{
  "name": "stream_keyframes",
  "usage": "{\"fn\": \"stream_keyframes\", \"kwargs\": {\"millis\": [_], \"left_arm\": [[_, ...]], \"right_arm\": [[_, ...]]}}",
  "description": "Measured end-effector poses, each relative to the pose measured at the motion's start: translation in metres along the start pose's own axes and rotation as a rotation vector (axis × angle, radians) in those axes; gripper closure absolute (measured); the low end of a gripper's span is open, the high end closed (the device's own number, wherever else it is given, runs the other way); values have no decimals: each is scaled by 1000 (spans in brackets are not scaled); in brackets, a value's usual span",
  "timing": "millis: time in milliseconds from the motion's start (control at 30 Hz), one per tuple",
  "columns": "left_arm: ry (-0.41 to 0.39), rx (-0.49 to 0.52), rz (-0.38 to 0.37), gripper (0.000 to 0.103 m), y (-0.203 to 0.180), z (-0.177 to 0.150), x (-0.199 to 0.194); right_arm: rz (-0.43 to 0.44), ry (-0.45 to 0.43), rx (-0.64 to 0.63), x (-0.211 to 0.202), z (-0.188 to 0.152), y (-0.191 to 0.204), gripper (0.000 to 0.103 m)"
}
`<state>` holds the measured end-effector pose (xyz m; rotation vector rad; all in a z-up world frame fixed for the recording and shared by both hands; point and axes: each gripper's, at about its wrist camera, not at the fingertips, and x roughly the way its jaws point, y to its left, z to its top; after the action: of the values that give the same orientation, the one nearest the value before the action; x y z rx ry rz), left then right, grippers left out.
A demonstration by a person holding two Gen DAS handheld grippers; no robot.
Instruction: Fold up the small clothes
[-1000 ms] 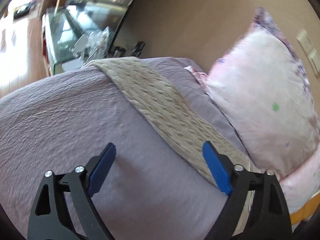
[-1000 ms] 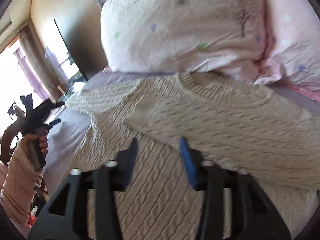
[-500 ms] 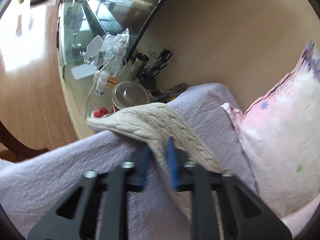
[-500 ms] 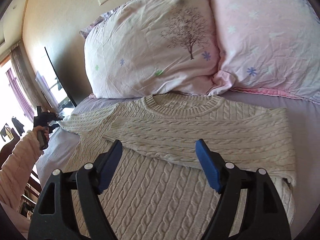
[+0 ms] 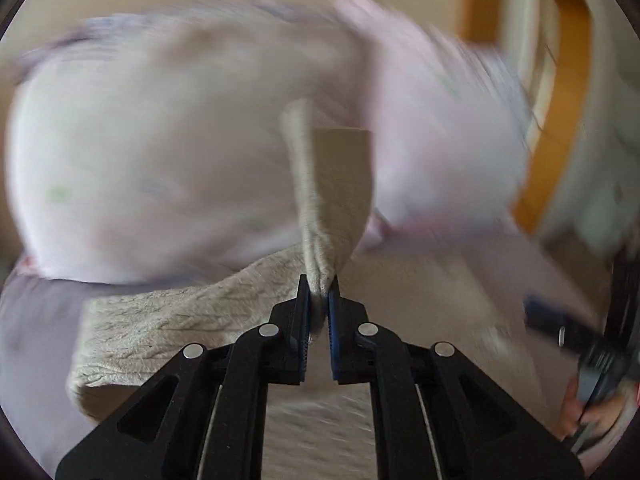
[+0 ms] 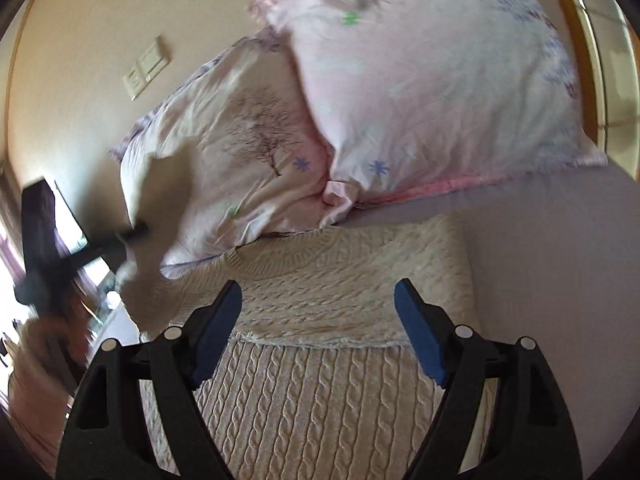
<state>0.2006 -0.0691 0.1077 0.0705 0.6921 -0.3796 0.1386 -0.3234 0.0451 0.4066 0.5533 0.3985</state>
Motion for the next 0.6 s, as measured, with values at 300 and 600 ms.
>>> {"fn": "stream_keyframes", "kwargs": {"millis": [300,600], "left_arm": [[43,5,21,78,2,-62,-22],[39,-109,171,54,73,-110,-83]], "right_arm": [[-32,150,70,25,2,-33,58],[-39,293,-50,76,-9,-12,65]]}}
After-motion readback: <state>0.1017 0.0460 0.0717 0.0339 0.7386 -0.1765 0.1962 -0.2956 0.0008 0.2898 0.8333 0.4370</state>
